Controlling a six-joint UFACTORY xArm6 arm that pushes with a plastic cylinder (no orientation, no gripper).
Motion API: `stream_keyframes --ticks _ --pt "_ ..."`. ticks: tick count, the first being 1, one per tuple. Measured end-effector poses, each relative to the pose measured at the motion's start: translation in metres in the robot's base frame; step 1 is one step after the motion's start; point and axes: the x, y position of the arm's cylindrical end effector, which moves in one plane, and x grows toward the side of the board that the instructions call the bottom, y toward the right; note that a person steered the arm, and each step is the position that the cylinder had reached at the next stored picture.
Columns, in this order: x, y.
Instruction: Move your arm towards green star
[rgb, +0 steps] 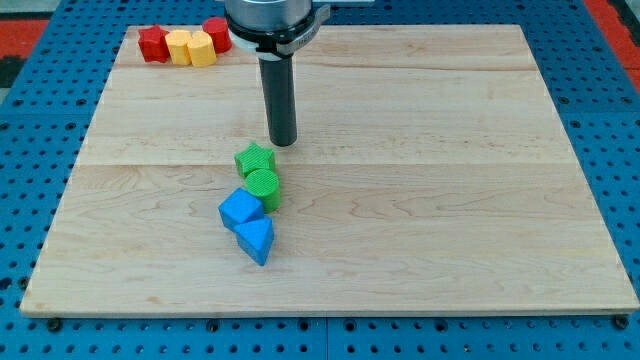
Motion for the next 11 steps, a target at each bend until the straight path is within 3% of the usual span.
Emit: stream_keyframes --ticks 11 --pt "0.0075 0.0040"
